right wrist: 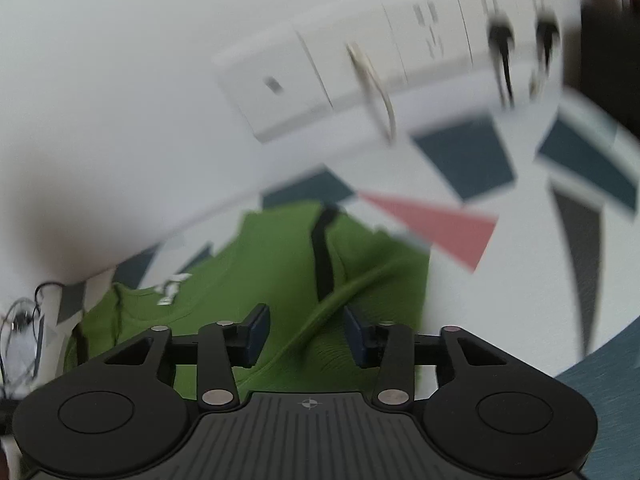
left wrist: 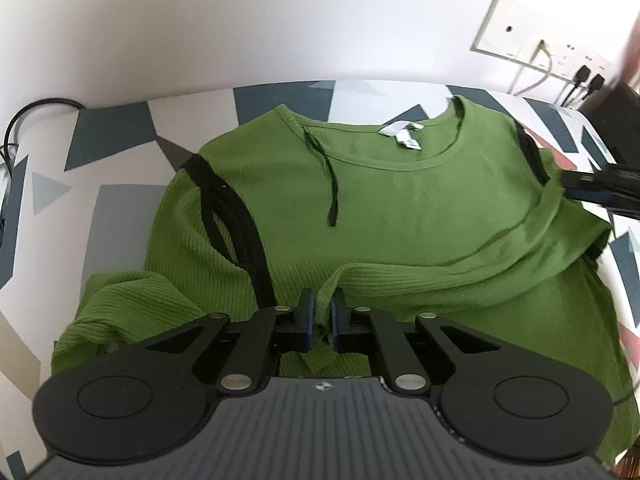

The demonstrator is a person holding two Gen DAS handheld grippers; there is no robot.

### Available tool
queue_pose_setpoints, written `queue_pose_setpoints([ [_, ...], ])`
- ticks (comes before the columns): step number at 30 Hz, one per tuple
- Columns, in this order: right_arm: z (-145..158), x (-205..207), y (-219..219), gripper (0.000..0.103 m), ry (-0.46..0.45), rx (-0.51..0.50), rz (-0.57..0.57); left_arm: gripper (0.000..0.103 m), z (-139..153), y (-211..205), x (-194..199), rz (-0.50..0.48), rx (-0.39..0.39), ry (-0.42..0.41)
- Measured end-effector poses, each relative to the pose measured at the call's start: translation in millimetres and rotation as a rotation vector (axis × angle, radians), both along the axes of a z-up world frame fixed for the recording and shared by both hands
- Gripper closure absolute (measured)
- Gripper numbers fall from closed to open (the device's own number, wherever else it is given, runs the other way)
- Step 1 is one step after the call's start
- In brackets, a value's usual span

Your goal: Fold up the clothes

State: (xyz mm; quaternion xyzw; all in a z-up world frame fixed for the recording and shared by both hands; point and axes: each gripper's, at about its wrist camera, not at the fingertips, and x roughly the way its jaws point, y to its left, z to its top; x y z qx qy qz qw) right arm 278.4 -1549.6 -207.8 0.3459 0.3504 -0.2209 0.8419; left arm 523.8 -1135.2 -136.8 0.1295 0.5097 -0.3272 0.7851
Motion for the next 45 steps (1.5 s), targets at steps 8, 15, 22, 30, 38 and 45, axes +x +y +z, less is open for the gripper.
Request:
queue_pose_setpoints([
  [8, 2, 31, -19, 0.1, -0.079, 0.05, -0.081, 0.083, 7, -1, 37, 0.052, -0.001, -0.058],
  [15, -6, 52, -18, 0.066, -0.086, -0.093, -0.113, 0.042, -9, 13, 61, 0.133, -0.012, -0.01],
  [22, 17, -6, 28, 0.051, -0.077, -0.288, -0.004, 0.042, -13, 18, 34, 0.087, -0.024, 0.037],
  [30, 7, -32, 78, 0.037, 0.048, -0.441, 0.097, 0.093, -14, 7, 29, 0.134, 0.006, -0.002],
  [38, 8, -43, 47, 0.093, 0.056, -0.422, -0.006, 0.098, 4, 19, 27, 0.132, -0.035, 0.001],
  [45, -11, -63, 42, 0.086, 0.117, -0.41, 0.018, 0.098, -23, 14, 14, 0.077, 0.016, 0.049],
])
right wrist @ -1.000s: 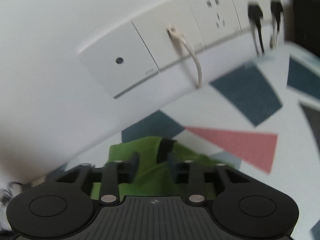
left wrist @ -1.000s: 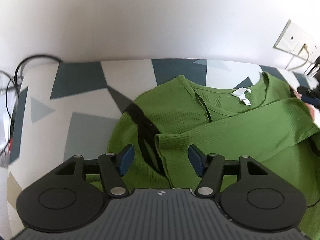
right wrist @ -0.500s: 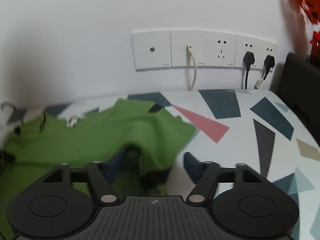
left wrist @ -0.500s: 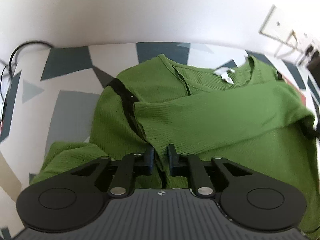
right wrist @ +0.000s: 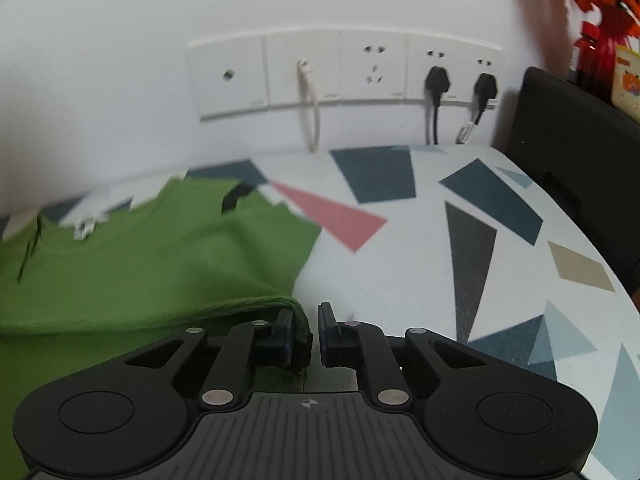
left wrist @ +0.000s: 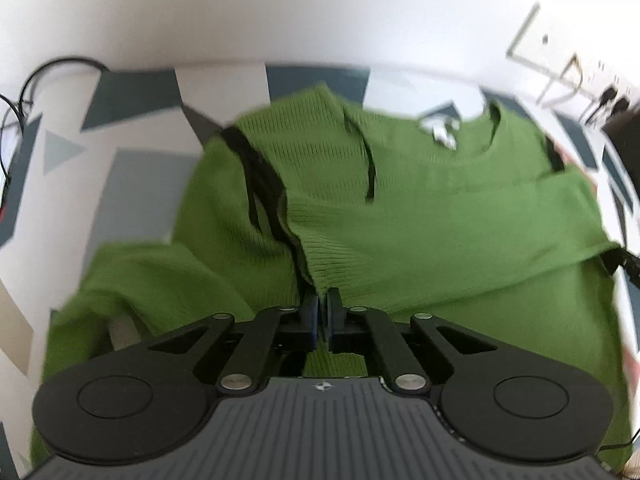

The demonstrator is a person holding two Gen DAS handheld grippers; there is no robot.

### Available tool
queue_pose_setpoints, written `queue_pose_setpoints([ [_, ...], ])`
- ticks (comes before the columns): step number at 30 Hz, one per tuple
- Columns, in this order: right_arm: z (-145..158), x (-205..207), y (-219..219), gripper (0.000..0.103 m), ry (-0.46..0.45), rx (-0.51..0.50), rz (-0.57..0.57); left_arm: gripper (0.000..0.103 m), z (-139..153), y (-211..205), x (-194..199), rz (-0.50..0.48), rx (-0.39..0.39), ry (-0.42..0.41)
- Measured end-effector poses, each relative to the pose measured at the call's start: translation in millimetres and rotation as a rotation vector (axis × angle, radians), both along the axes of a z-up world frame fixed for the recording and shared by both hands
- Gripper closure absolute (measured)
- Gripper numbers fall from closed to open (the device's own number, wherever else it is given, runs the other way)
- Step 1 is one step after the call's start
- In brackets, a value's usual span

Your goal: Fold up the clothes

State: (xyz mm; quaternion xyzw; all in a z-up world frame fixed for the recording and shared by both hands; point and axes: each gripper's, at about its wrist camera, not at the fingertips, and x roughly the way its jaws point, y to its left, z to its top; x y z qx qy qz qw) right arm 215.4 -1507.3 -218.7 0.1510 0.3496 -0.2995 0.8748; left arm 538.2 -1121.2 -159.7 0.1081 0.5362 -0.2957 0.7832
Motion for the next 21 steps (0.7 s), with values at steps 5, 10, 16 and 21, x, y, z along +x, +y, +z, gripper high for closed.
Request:
queue_pose_setpoints([
  [5, 15, -8, 13, 0.048, -0.01, 0.015, 0.065, 0.095, 1, -1, -4, -0.008, 0.017, -0.019],
  [10, 41, -11, -4, 0.035, -0.164, 0.072, 0.057, 0.095, -1, 1, -5, 0.013, 0.002, -0.015],
  [16, -1, 29, -77, 0.061, -0.196, 0.374, -0.116, 0.094, -2, 4, -6, 0.035, -0.006, -0.023],
  [21, -3, 56, -87, 0.098, -0.146, 0.249, -0.137, 0.094, -2, 4, -6, 0.052, -0.012, -0.039],
])
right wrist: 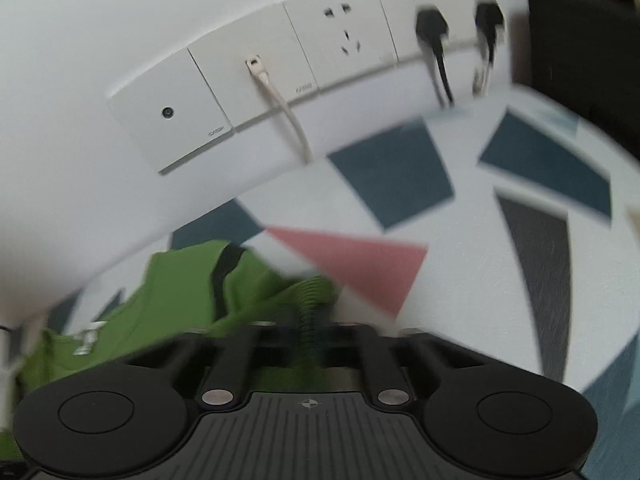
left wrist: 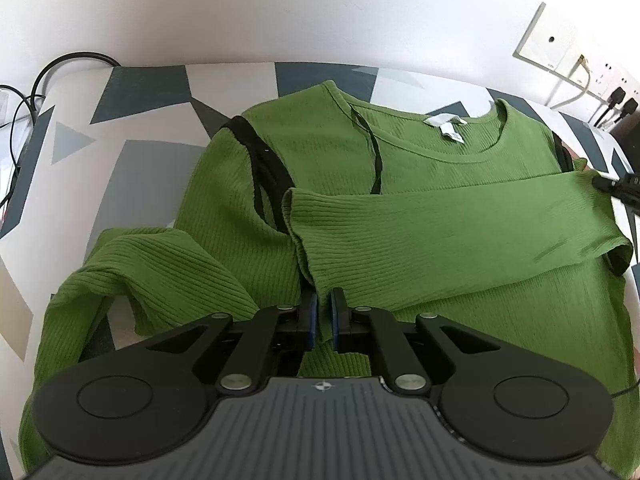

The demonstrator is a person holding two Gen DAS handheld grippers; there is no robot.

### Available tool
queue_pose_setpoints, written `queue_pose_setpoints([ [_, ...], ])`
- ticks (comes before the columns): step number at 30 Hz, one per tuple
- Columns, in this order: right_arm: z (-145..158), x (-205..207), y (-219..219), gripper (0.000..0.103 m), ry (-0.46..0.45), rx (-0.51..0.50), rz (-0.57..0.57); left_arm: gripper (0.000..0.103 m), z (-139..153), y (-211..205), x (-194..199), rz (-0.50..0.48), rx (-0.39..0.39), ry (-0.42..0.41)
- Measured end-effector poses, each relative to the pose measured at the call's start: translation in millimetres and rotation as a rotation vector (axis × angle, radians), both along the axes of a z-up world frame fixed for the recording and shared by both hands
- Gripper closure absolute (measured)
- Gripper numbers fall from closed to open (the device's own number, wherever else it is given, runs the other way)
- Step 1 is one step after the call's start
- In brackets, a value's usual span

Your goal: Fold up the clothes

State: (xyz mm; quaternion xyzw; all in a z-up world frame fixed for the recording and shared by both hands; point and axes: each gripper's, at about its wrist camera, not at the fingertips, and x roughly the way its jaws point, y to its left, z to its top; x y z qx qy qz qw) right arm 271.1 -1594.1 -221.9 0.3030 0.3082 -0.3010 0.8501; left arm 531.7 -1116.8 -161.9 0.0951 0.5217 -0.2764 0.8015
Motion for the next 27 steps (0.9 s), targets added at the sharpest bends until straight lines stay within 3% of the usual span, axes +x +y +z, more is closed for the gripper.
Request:
queue_pose_setpoints([
  [4, -2, 6, -9, 0.103, 0.023, -0.077, -0.026, 0.094, 0, 1, -1, 0.022, -0.021, -0.008],
  [6, -4, 7, -12, 0.101, 0.037, -0.088, -0.021, 0.092, 0, 5, -3, 0.039, -0.043, -0.009],
  [7, -1, 5, -9, 0.092, 0.036, -0.098, -0.015, 0.091, 5, 11, -9, 0.05, -0.06, -0.02],
  [8, 4, 2, -3, 0.072, 0.031, -0.12, -0.01, 0.087, 10, 17, -16, 0.062, -0.077, -0.034],
  [10, 17, -5, 15, 0.047, 0.001, -0.175, 0.008, 0.068, 24, 34, -36, 0.085, -0.113, -0.086],
  [11, 24, -9, 27, 0.041, -0.02, -0.2, 0.026, 0.049, 32, 44, -51, 0.097, -0.132, -0.13],
  [12, 30, -13, 40, 0.039, -0.043, -0.213, 0.052, 0.035, 39, 56, -65, 0.123, -0.151, -0.172],
  [15, 36, -23, 80, 0.033, -0.075, -0.195, 0.13, 0.021, 49, 95, -94, 0.285, -0.167, -0.222],
  [18, 31, -29, 121, 0.023, -0.06, -0.185, 0.208, 0.02, 47, 127, -107, 0.438, -0.113, -0.219],
  [22, 16, -23, 168, 0.009, -0.016, -0.164, 0.292, 0.02, 29, 148, -102, 0.514, -0.002, -0.161],
  [24, 12, -16, 184, 0.008, 0.019, -0.167, 0.318, 0.02, 21, 156, -100, 0.573, 0.041, -0.147],
  [27, 12, -6, 201, 0.003, 0.033, -0.207, 0.338, 0.02, 10, 162, -92, 0.619, 0.038, -0.134],
])
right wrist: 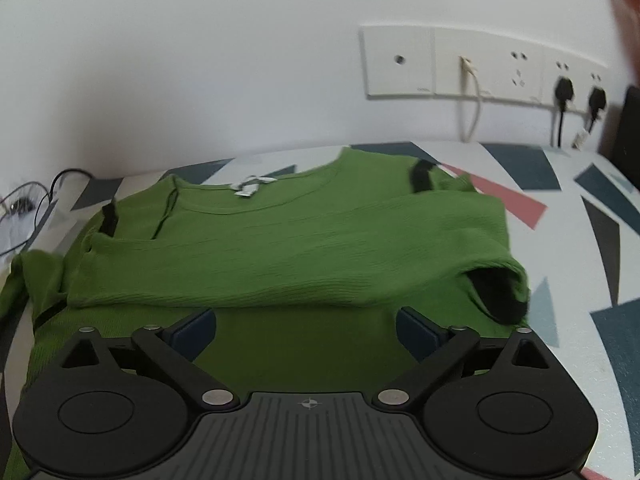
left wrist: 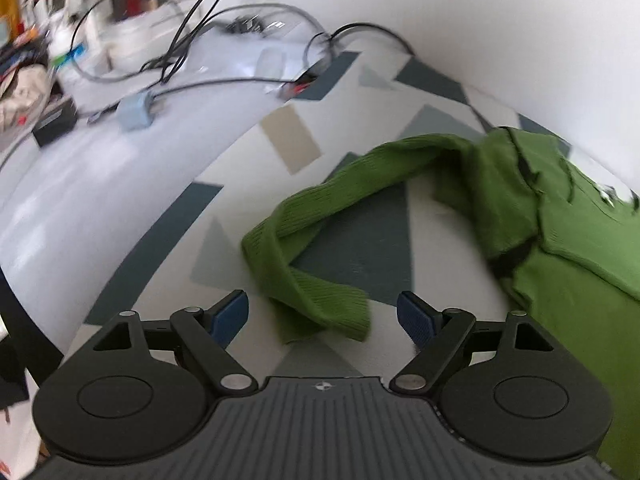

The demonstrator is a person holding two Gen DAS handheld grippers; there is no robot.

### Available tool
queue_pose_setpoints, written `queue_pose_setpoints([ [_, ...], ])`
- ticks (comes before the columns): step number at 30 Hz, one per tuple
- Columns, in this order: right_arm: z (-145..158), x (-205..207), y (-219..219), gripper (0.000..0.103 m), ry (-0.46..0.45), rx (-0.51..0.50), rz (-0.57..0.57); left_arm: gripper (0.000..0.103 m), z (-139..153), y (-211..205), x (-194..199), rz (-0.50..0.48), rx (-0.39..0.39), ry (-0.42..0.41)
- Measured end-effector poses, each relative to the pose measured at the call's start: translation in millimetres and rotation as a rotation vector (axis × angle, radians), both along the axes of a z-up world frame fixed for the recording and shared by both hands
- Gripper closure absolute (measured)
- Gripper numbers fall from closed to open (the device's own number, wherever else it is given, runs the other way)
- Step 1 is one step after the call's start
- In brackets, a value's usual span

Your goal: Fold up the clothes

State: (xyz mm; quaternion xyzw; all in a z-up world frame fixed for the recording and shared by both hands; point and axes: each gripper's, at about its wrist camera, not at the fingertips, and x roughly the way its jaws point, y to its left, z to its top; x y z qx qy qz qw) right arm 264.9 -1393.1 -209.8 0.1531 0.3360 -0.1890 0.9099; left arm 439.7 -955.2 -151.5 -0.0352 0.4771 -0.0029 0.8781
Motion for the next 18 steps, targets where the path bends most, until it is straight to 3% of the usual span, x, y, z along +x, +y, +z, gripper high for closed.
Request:
queue_pose_setpoints([
  [5, 2, 10, 12, 0.001, 0.02, -0.044, -0.002, 0.023, -12, 3, 18, 0.038, -0.005, 0.012],
  [7, -1, 12, 11, 0.001, 0.044, -0.07, -0.027, 0.037, -14, 7, 22, 0.059, -0.021, 0.017],
  [9, -3, 13, 10, 0.001, 0.067, -0.087, -0.06, 0.067, -13, 13, 22, 0.078, -0.046, 0.018],
  [11, -7, 14, 7, 0.001, 0.089, -0.092, -0.085, 0.082, -10, 17, 21, 0.084, -0.087, 0.007],
  [14, -12, 13, 8, 0.001, 0.129, -0.107, -0.097, 0.091, -3, 18, 15, 0.046, -0.14, -0.032],
  [18, -20, 13, 15, 0.001, 0.172, -0.133, -0.083, 0.094, 11, 20, 12, 0.079, -0.152, -0.09],
])
